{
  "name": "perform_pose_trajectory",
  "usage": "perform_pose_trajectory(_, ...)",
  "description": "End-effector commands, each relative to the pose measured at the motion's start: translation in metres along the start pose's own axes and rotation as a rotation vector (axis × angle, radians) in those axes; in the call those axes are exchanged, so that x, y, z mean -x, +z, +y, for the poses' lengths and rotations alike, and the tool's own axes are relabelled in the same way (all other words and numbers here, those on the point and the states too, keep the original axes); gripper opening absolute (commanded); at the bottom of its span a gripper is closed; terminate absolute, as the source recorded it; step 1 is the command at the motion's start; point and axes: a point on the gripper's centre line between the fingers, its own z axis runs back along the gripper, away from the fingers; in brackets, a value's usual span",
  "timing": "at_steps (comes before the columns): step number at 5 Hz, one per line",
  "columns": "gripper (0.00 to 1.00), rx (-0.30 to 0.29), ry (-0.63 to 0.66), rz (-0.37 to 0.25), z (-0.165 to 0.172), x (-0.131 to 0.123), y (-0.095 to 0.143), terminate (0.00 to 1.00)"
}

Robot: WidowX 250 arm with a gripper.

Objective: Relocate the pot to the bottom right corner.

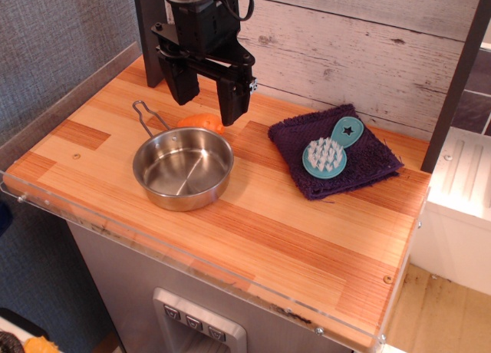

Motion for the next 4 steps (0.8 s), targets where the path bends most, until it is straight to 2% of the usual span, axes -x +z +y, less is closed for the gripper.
perform_pose_trajectory(1,1.00,0.000,0.000,0.000,0.000,0.000,0.000,0.00)
perform_pose_trajectory(2,1.00,-0.007,0.010,0.029,-0.003,0.010,-0.016,0.00)
perform_pose_trajectory(4,1.00,-0.065,0.057,0.063,-0.020,0.027,-0.046,0.00)
